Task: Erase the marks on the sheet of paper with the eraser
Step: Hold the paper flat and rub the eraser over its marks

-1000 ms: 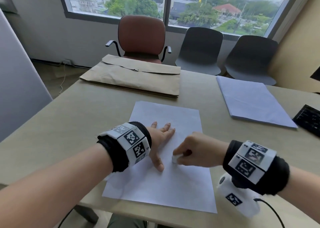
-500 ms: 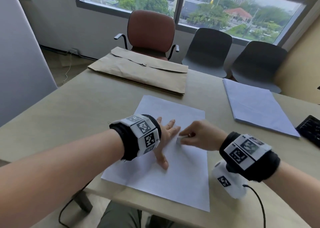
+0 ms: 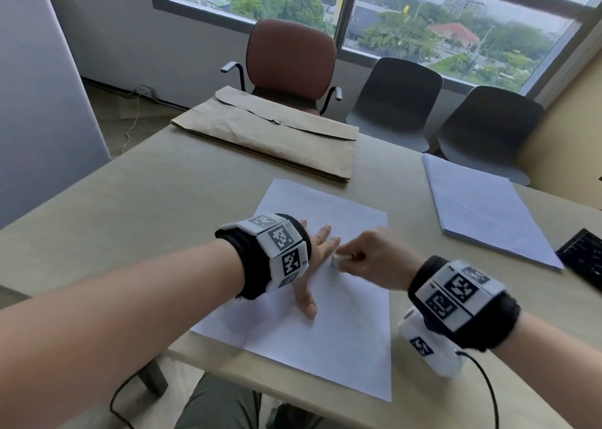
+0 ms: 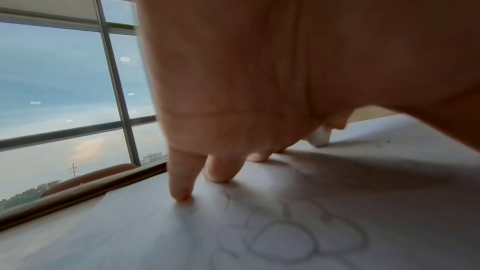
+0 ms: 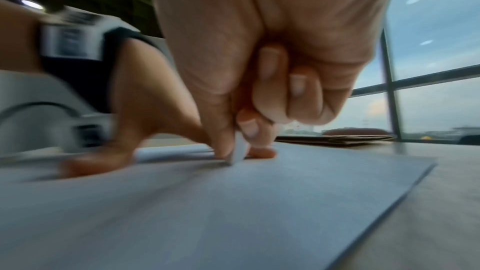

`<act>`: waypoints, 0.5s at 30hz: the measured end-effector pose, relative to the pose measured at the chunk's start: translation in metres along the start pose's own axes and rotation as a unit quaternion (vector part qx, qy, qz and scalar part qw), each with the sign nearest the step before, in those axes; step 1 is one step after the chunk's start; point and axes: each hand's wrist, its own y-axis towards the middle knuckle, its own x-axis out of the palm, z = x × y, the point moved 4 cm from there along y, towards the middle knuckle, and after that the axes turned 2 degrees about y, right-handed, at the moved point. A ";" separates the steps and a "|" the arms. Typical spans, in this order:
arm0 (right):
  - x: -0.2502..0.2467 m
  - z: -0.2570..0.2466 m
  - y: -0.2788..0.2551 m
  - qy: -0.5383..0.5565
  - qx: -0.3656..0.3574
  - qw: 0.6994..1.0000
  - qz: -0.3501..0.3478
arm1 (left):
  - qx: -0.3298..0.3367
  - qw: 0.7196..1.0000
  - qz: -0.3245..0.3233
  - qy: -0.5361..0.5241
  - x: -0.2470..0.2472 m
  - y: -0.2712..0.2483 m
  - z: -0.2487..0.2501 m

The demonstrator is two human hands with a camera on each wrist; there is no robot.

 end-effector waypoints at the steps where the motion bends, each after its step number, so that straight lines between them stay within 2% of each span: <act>1: 0.005 -0.005 -0.006 0.008 -0.013 1.000 -0.026 | -0.001 1.000 -0.001 0.004 0.000 0.000 0.000; 3: 0.012 -0.015 -0.019 0.037 -0.034 0.995 -0.090 | 0.000 1.000 -0.004 0.012 0.000 0.001 0.000; 5: 0.010 -0.015 -0.019 0.054 -0.022 0.991 -0.117 | -0.002 1.000 -0.005 0.015 0.000 0.001 -0.001; 8: -0.002 0.000 0.001 0.039 0.016 0.998 -0.046 | -0.002 1.000 0.005 0.007 0.000 -0.001 -0.001; 10: -0.003 0.002 0.005 0.016 0.014 1.000 0.001 | 0.001 1.000 0.009 0.002 0.000 -0.002 -0.001; 11: 0.000 -0.001 0.001 0.005 0.004 1.000 0.001 | 0.000 1.000 0.008 0.001 0.000 -0.002 -0.001; 15: 0.014 -0.018 -0.022 0.035 -0.042 0.992 -0.113 | -0.003 1.000 0.000 0.009 -0.001 -0.001 0.001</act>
